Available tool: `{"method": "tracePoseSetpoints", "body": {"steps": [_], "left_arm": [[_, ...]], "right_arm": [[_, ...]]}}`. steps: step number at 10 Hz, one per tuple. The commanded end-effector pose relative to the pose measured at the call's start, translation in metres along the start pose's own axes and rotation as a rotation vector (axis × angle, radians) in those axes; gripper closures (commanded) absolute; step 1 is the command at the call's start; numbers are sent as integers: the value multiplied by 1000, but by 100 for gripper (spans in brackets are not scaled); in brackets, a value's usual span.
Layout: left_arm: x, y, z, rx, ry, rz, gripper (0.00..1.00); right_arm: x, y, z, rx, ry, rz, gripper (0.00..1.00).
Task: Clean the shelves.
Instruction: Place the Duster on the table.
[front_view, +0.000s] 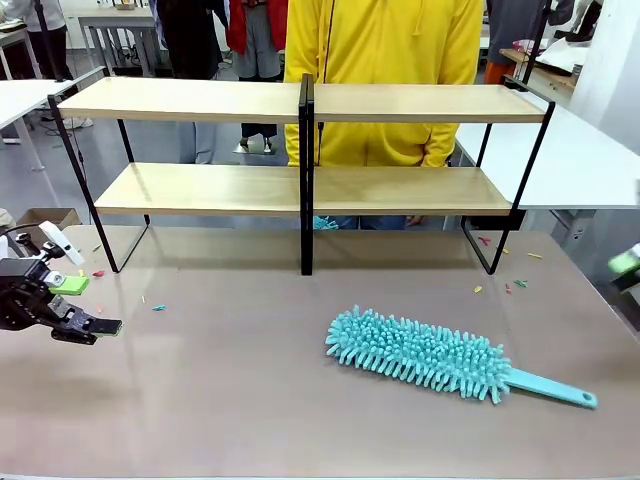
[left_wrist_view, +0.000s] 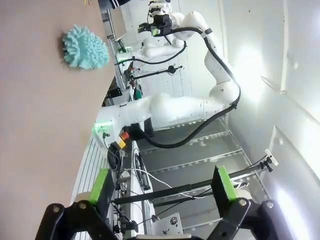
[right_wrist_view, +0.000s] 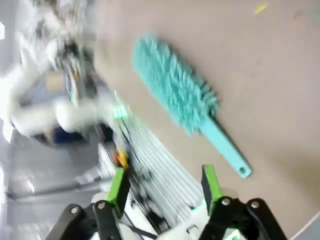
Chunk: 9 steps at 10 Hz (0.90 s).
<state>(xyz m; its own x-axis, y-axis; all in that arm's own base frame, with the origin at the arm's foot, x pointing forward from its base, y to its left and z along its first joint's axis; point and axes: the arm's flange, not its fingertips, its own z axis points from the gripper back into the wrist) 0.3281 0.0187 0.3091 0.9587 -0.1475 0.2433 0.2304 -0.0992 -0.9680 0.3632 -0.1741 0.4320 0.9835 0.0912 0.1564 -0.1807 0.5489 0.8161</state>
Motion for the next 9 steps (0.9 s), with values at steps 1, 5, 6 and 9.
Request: {"method": "tracePoseSetpoints", "body": {"steps": [1,5,6,9], "left_arm": [[-3,-4,-6,-26,-20,-3,0],[-3,-4,-6,-26,-20,-3,0],[-3,-4,-6,-26,-20,-3,0],[-3,-4,-6,-26,-20,-3,0]], "right_arm": [[-29,12,23,186,-174,-109,0],[-111,69,-26,327,-88,-172,0],[-90,29,26,341,-102,-153,0],[-90,29,26,341,-102,-153,0]]}}
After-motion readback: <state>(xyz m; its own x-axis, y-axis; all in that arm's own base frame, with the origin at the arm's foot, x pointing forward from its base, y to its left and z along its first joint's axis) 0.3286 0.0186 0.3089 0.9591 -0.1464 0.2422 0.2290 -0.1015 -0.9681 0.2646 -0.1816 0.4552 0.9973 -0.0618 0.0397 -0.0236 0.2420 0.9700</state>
